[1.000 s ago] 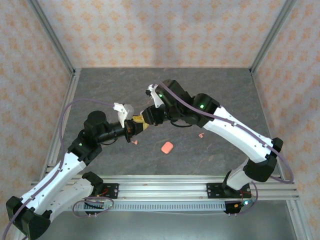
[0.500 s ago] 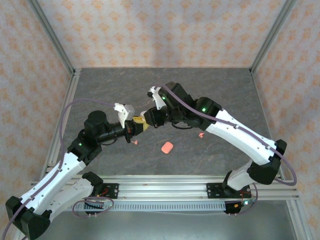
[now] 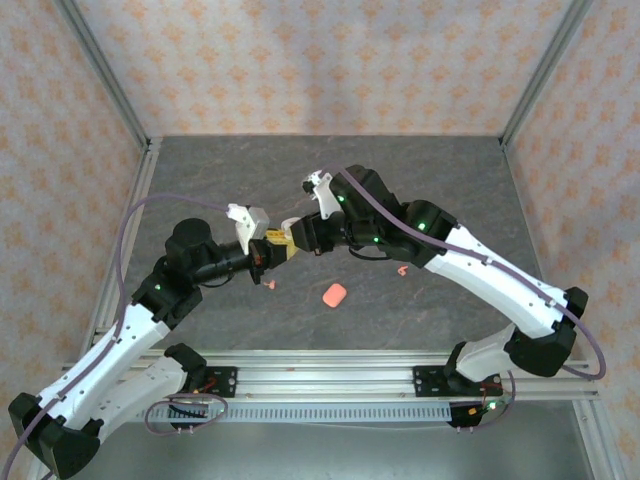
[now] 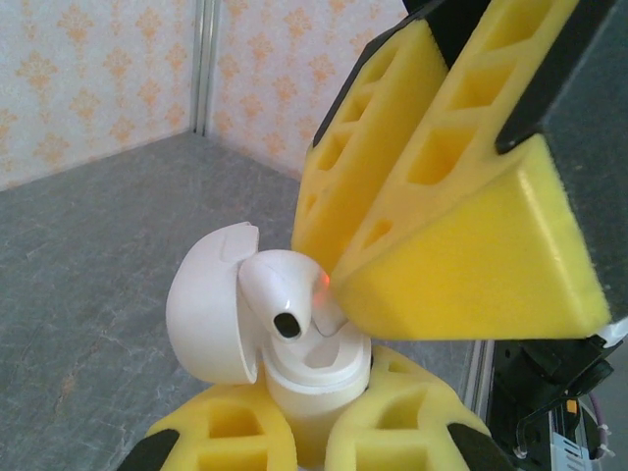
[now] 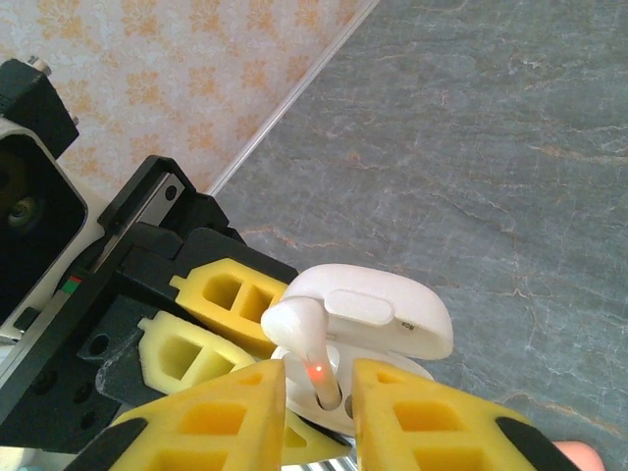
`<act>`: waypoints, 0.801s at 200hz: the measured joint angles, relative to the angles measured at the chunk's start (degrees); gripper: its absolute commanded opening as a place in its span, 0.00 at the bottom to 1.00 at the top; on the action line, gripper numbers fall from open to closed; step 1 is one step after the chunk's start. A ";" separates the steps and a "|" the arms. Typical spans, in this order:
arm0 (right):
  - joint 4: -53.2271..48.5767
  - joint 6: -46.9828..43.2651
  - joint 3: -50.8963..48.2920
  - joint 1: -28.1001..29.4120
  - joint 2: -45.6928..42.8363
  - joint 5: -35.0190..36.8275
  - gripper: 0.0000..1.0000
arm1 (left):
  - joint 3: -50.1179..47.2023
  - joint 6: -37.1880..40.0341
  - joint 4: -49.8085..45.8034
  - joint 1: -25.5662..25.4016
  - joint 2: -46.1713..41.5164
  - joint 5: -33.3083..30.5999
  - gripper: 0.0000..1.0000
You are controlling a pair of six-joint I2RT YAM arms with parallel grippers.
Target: Insert the wireless bluetooth earbuds into the charging case
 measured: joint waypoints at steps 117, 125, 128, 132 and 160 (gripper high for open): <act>-1.36 0.85 0.48 0.00 -2.86 1.77 0.42 | 4.48 4.07 -0.26 0.00 4.11 1.95 0.00; -1.95 0.85 0.96 0.00 -2.86 1.99 0.42 | 4.66 4.37 -0.28 0.00 4.22 2.01 0.00; -2.14 0.85 1.14 0.00 -2.86 2.08 0.42 | 4.70 4.63 -0.33 0.00 4.24 2.01 0.00; -2.38 0.85 1.44 0.00 -2.89 2.19 0.42 | 4.81 4.85 -0.46 0.00 4.24 2.01 0.00; -3.10 1.05 2.62 0.00 -3.93 3.50 0.42 | 7.78 8.00 -3.93 0.00 4.96 1.73 0.00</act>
